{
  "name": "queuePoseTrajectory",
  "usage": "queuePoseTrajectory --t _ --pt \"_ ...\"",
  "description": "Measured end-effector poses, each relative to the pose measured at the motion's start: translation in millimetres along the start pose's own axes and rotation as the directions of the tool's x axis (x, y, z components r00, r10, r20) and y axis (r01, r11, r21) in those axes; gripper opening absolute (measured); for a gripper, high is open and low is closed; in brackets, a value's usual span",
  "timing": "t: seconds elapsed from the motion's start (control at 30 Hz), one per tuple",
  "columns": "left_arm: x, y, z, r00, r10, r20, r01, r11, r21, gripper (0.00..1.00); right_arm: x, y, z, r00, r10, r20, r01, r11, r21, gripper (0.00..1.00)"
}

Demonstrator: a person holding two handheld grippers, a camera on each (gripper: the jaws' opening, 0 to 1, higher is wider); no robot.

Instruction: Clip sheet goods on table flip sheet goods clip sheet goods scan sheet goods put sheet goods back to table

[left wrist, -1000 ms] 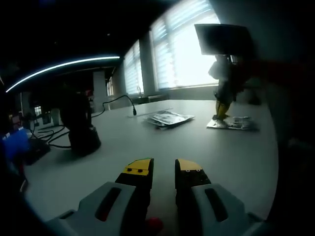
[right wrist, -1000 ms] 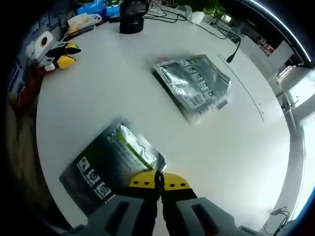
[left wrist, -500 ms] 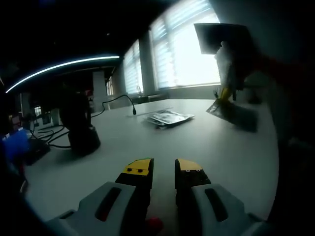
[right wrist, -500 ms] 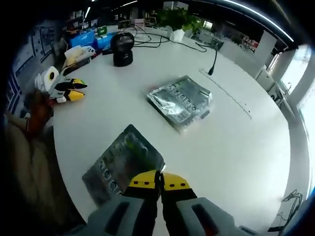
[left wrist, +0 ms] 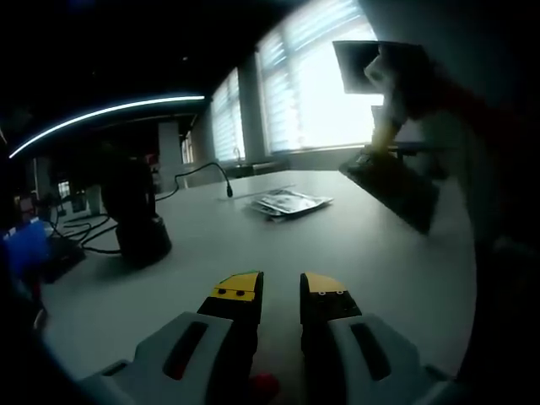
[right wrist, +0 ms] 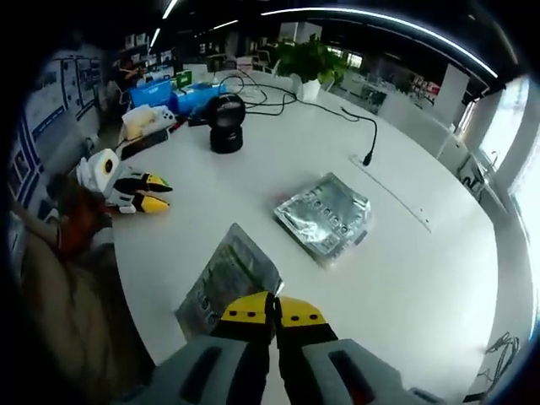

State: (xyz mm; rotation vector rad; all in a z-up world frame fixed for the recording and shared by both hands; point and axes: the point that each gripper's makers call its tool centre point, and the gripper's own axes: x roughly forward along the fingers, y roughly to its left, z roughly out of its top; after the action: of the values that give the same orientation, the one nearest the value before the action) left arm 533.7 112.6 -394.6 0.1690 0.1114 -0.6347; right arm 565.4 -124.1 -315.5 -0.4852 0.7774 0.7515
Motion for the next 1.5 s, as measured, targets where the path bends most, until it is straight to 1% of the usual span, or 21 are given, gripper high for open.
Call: queuePoseTrajectory --t 0.23,0.3,0.43,0.47,0.53,0.67,0.8,0.97,1.13,1.2,1.3,1.43,1.5 --pt "0 -0.2 0.1 1.0 0.0 0.001 0.0 1.0 -0.001 0.1 -5 9 22.1 0.997 0.026 0.067 -0.027 1.0 0.011 0.0" --pt "0 -0.3 0.1 1.0 -0.001 0.001 0.001 1.0 0.0 0.1 -6 13 31.0 0.994 0.042 0.097 -0.044 0.999 0.022 0.0" --pt "-1 0.0 0.3 1.0 0.001 0.002 -0.001 1.0 -0.002 0.1 -7 19 46.2 0.988 0.051 0.149 -0.056 0.998 0.032 0.0" --pt "0 0.0 0.4 1.0 0.001 0.002 -0.001 1.0 -0.002 0.1 -8 21 50.0 0.985 0.049 0.164 -0.057 0.998 0.041 0.0" --pt "-1 -0.1 0.7 1.0 -0.001 0.004 0.001 1.0 -0.002 0.1 -9 22 56.2 0.983 0.028 0.183 -0.032 0.999 0.02 0.0" --pt "0 0.6 0.4 1.0 0.001 0.003 -0.001 1.0 0.0 0.1 -7 21 64.0 0.982 -0.003 0.187 0.001 1.0 0.013 0.0" --pt "0 0.7 0.5 1.0 0.002 0.003 -0.002 1.0 0.001 0.1 -6 19 74.4 0.977 -0.008 0.213 0.002 1.0 0.031 0.0" --pt "0 1.3 0.5 1.0 0.002 0.004 -0.002 1.0 -0.001 0.1 -2 23 85.8 0.972 -0.028 0.233 0.025 1.0 0.018 0.0" --pt "1 1.6 0.8 1.0 0.001 0.005 -0.001 1.0 -0.002 0.1 4 28 98.5 0.968 -0.029 0.251 0.026 1.0 0.017 0.0" --pt "1 1.6 0.9 1.0 0.0 0.006 0.0 1.0 -0.003 0.1 5 30 103.6 0.963 -0.035 0.266 0.029 0.999 0.029 0.0" --pt "1 1.7 1.0 1.0 0.001 0.007 -0.001 1.0 -0.002 0.1 9 33 110.3 0.958 -0.041 0.283 0.035 0.999 0.023 0.0" --pt "1 2.4 0.1 1.0 0.009 0.002 -0.009 1.0 0.014 0.1 15 26 120.2 0.953 -0.068 0.295 0.063 0.998 0.026 0.0" --pt "2 2.3 -0.2 1.0 0.01 0.001 -0.01 1.0 0.02 0.1 17 23 124.4 0.951 -0.073 0.3 0.066 0.997 0.031 0.0"
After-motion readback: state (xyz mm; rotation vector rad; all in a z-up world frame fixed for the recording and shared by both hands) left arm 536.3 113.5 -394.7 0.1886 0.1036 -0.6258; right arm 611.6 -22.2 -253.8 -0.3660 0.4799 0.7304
